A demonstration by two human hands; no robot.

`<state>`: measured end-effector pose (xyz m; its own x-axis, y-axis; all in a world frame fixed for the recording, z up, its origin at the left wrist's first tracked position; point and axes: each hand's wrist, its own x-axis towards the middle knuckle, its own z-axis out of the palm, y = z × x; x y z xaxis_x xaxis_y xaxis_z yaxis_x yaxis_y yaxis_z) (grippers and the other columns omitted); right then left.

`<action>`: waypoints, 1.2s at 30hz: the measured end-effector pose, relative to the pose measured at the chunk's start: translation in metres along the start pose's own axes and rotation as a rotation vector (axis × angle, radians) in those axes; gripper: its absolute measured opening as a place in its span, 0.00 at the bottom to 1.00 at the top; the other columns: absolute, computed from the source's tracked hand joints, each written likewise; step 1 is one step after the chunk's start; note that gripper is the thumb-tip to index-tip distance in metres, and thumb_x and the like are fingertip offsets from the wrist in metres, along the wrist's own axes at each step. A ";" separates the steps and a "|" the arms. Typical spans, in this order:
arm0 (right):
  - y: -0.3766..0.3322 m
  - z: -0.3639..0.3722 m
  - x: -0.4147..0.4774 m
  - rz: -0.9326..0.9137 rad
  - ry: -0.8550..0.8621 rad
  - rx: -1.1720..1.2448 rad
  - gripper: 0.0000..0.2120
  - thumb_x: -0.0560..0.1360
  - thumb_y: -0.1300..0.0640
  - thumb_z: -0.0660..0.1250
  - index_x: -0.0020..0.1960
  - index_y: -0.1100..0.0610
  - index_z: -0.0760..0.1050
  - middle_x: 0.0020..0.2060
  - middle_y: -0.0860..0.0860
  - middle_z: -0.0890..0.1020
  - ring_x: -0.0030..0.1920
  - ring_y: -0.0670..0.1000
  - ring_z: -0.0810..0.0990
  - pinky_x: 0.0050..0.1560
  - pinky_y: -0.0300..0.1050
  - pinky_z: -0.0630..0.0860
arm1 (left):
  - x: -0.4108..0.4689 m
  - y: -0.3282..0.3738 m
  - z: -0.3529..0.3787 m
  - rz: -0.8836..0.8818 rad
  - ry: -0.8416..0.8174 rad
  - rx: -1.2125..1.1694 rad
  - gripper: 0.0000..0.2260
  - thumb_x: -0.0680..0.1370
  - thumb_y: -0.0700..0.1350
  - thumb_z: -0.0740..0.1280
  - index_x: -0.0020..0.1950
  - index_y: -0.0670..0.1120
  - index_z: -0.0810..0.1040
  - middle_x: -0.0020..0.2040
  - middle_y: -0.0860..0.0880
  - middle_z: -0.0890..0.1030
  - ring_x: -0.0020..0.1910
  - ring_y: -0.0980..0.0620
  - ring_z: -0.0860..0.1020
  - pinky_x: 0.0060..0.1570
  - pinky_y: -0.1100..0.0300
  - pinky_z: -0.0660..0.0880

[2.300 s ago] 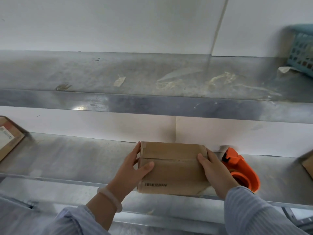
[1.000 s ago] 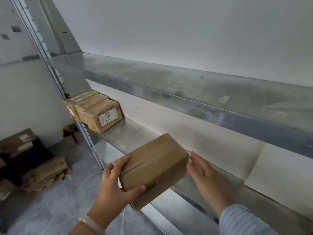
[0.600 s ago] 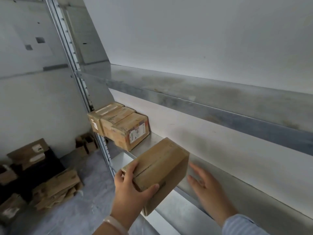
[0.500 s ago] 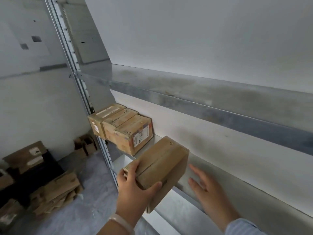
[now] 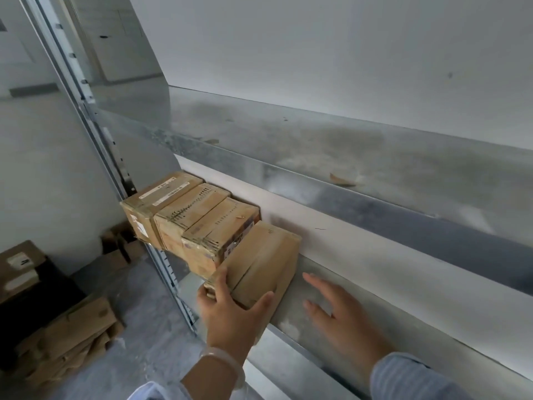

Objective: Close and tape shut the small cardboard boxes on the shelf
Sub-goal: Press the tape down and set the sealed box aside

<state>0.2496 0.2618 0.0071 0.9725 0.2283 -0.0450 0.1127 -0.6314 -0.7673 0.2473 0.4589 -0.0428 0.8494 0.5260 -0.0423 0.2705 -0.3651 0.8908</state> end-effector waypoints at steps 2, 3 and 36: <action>-0.001 0.001 0.012 -0.012 -0.013 -0.028 0.22 0.80 0.48 0.63 0.72 0.37 0.64 0.66 0.33 0.65 0.68 0.34 0.63 0.68 0.34 0.60 | 0.006 0.005 0.000 -0.005 -0.034 0.062 0.48 0.61 0.65 0.78 0.74 0.66 0.56 0.76 0.49 0.47 0.74 0.38 0.57 0.72 0.43 0.63; -0.002 0.001 0.018 -0.011 -0.013 -0.038 0.22 0.80 0.48 0.63 0.73 0.38 0.64 0.66 0.33 0.65 0.68 0.35 0.62 0.68 0.34 0.60 | 0.007 0.007 -0.002 0.001 -0.050 0.131 0.49 0.61 0.68 0.76 0.76 0.66 0.53 0.78 0.48 0.42 0.76 0.38 0.52 0.74 0.43 0.59; -0.040 0.013 -0.105 0.430 0.552 -0.551 0.30 0.77 0.34 0.55 0.76 0.44 0.62 0.74 0.45 0.68 0.74 0.46 0.65 0.72 0.51 0.64 | 0.023 0.084 -0.004 1.363 -0.636 0.439 0.26 0.75 0.66 0.58 0.68 0.56 0.73 0.68 0.52 0.75 0.66 0.48 0.74 0.62 0.47 0.75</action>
<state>0.1405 0.2728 0.0340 0.8967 -0.4104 0.1660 -0.3411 -0.8794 -0.3321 0.2882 0.4434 0.0328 0.5687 -0.7311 0.3769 -0.8218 -0.5240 0.2237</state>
